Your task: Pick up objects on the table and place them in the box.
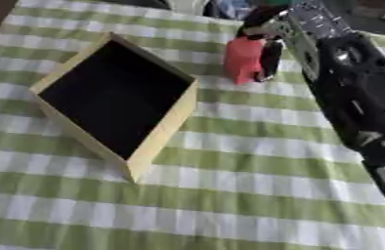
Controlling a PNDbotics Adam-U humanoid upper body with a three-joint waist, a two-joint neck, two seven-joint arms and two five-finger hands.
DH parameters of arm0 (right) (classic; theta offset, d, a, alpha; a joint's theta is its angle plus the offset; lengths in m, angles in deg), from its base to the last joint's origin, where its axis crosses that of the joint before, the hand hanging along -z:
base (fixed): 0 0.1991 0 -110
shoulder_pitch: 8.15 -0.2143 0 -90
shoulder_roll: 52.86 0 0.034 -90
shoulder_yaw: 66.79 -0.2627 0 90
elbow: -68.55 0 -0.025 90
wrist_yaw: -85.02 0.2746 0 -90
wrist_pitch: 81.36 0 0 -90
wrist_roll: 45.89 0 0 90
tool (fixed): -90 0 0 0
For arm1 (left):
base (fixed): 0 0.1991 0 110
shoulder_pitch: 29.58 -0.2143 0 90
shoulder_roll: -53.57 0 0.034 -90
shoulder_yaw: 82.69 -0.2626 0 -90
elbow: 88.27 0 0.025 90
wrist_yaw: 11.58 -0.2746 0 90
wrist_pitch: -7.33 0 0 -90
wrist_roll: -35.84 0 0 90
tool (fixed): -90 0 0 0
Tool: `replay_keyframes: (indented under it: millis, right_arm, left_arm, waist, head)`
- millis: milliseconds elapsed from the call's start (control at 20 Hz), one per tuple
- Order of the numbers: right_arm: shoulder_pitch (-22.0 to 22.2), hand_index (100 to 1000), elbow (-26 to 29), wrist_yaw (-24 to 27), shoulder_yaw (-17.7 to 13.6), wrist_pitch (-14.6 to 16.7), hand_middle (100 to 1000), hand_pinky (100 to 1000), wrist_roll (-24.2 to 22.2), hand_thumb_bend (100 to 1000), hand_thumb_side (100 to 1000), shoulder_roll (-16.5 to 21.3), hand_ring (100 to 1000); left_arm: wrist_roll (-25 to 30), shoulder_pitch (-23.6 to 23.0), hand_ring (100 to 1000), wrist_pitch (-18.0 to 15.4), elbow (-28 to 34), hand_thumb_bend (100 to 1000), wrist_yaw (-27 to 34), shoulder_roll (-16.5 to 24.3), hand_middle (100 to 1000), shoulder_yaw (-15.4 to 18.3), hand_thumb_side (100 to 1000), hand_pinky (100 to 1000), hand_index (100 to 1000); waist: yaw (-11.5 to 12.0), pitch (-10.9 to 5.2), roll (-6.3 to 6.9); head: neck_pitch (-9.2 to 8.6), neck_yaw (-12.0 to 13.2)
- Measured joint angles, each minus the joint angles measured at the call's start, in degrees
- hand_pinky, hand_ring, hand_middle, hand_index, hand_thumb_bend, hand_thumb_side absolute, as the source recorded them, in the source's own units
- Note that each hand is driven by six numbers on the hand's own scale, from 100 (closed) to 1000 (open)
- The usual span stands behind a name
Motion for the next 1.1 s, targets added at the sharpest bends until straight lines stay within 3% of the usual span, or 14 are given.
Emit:
replay_keyframes:
  millis: [300, 700, 1100]
  right_arm:
    - [-0.45, 586, 0.72, -0.75, -0.01, -1.06, 550, 933, 3.55, 190, 100, -0.11, 926]
    - [-0.6, 537, 0.21, -0.88, 0.05, -1.04, 506, 920, 6.46, 180, 100, -0.65, 917]
    - [-1.46, 508, 1.16, 0.15, 0.05, -1.26, 490, 907, 6.36, 144, 100, -0.91, 896]
  left_arm:
    - [0.12, 0.0, 473, 0.0, 0.0, 100, 0.0, -0.08, 470, 0.0, 150, 1000, 687]
    - [0.25, -0.02, 475, 0.14, 0.0, 100, 0.0, -0.45, 471, 0.19, 148, 1000, 687]
    - [0.06, -0.22, 480, 0.33, 0.0, 100, 0.01, -0.44, 474, 0.33, 139, 1000, 689]
  waist:
    - [-0.11, 0.0, 0.0]
    - [-0.61, -0.24, 0.05]
    - [-1.56, -2.7, 0.55]
  head:
    - [-0.01, -0.16]
    - [0.03, -0.18]
    - [1.7, -0.1]
